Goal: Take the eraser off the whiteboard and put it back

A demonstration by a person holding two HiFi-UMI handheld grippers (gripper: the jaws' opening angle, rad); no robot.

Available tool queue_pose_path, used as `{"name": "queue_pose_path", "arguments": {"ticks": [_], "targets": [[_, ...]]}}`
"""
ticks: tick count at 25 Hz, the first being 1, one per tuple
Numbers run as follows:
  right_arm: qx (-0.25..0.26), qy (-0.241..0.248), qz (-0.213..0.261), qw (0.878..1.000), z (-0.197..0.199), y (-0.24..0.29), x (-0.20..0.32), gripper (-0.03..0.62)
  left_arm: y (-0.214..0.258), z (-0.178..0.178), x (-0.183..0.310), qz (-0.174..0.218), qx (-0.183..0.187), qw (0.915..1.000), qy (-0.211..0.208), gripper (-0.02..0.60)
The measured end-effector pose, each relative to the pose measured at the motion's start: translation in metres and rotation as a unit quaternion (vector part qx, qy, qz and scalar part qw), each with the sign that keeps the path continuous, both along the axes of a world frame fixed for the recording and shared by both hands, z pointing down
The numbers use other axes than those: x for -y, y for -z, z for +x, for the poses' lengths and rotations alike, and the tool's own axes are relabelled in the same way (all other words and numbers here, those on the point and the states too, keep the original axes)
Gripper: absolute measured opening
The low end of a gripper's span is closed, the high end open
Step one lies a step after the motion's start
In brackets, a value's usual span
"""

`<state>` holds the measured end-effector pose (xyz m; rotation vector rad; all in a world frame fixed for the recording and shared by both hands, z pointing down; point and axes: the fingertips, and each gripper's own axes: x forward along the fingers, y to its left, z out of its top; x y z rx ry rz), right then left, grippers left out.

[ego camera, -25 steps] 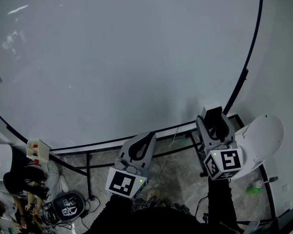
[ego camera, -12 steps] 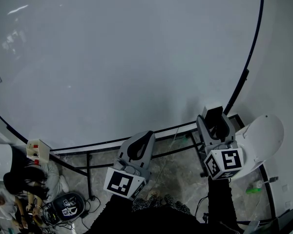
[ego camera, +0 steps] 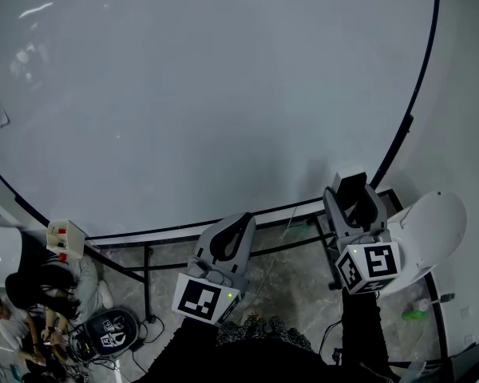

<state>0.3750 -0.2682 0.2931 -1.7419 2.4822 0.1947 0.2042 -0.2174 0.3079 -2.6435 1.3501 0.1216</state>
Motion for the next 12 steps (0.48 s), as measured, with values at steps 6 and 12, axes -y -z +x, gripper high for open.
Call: {"name": "queue_pose_path", "arguments": {"ticks": [6,12], "targets": [[-0.005,0.021,0.0,1.0,-0.017,0.001,-0.004,0.268,-0.002,-0.017,-0.011,-0.013,-0.01,0.9994,0.03,0.006],[0.006,0.049,-0.008,0.999,-0.054,-0.003,0.0,0.268,-0.016,-0.066,-0.024,-0.033,0.005,0.9965,0.077,0.005]]}}
